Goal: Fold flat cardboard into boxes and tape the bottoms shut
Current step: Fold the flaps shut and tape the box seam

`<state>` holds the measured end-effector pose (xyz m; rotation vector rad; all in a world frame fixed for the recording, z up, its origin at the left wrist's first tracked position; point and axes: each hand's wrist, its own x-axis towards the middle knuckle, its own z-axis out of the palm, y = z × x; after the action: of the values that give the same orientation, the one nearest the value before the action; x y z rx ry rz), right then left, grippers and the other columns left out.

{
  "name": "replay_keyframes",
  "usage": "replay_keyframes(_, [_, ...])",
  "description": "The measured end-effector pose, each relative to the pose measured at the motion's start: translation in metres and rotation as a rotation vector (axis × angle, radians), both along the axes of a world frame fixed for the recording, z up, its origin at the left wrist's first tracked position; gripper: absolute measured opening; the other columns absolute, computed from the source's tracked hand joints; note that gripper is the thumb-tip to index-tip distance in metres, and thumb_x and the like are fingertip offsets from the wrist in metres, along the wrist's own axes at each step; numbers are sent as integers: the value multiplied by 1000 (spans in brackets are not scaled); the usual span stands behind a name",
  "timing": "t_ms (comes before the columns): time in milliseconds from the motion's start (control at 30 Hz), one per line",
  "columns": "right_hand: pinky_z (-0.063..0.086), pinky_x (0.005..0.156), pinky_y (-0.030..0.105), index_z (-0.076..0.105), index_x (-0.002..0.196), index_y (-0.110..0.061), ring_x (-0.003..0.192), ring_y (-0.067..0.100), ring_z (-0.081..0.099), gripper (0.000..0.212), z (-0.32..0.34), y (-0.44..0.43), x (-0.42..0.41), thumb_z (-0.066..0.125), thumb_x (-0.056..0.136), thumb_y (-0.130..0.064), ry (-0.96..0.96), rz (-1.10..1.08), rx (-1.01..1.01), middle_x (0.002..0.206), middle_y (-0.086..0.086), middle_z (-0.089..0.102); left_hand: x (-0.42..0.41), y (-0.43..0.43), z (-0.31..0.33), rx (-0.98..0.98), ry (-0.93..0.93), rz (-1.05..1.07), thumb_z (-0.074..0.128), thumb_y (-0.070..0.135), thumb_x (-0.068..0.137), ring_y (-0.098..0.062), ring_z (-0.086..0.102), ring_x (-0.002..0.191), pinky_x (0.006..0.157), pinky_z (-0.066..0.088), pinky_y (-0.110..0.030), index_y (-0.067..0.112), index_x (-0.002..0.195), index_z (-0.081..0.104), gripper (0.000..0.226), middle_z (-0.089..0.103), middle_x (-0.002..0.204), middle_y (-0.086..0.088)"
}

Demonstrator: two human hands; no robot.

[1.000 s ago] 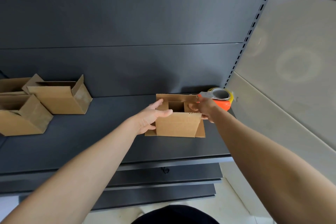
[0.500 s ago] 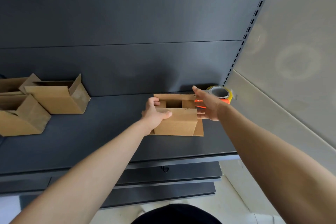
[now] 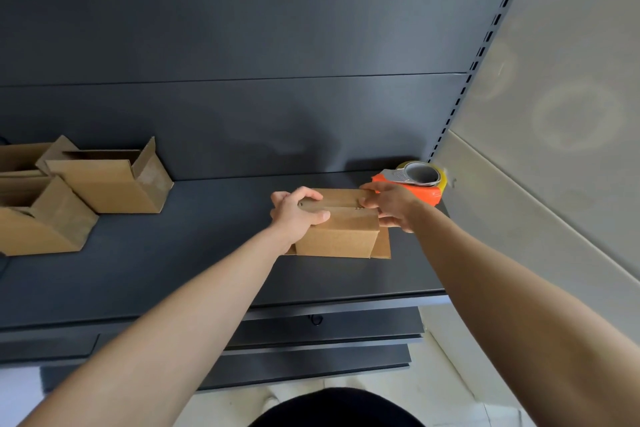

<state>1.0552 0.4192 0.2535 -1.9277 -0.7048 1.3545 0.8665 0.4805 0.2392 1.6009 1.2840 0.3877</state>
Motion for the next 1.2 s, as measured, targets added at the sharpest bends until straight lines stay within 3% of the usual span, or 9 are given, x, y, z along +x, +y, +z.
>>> replay_keyframes(200, [52,94,41,57,127,-22,113,32,59,39,2,6,1,59,91,-6,-38,12,-24,124,15,61,7,6,10,197,161,-96,79,31,73,-17,27,127,104,31,-38,29,87,65,19,31,137,11])
replay_keyframes(367, [53,80,30,61,117,-20,100,23,62,24,2,1,22,53,96,-12,-18,14,23,114,8,61,10,11,16,211,242,-171,78,33,73,-17,33,128,107,28,-41,32,83,59,22,46,129,16])
replay_keyframes(500, [40,57,22,55,74,-16,86,24,54,20,-11,3,72,49,87,-1,-600,-108,35,84,5,56,13,13,17,159,276,-154,80,30,71,-21,36,126,107,31,-46,34,80,58,24,49,129,11])
replay_keyframes(633, [42,95,28,53,133,-21,121,30,50,56,-36,5,102,60,79,-12,-767,108,-194,129,8,55,16,11,17,161,284,-130,80,27,70,-20,37,125,107,29,-48,32,78,61,21,53,126,13])
replay_keyframes(833, [28,111,29,37,144,-28,142,31,16,68,-53,5,105,64,83,-17,-866,201,-234,154,14,14,20,6,15,169,300,-69,78,21,73,-19,38,126,108,27,-47,31,75,61,20,52,120,18])
replay_keyframes(933, [14,116,32,44,139,-27,139,24,30,53,-49,7,110,55,88,-18,-890,241,-187,151,12,33,22,5,12,165,302,-46,78,19,72,-18,40,125,109,28,-46,32,72,61,21,50,114,20])
replay_keyframes(1000, [24,112,34,52,133,-25,119,23,50,44,-34,9,113,55,89,-19,-797,217,-31,128,6,58,23,6,11,162,299,-37,79,19,72,-19,43,124,109,29,-46,31,71,61,22,50,113,20])
replay_keyframes(1100, [45,76,30,63,112,-11,91,22,58,26,8,4,111,62,87,-15,-350,112,205,102,12,64,24,9,10,152,294,-47,79,18,71,-20,44,123,108,31,-46,31,71,61,22,51,117,16])
replay_keyframes(1200, [48,74,33,66,100,-7,76,26,62,38,47,-3,104,64,74,-34,-63,53,315,92,13,67,23,9,9,149,280,-61,79,18,70,-22,45,123,108,31,-48,31,71,61,22,53,119,12])
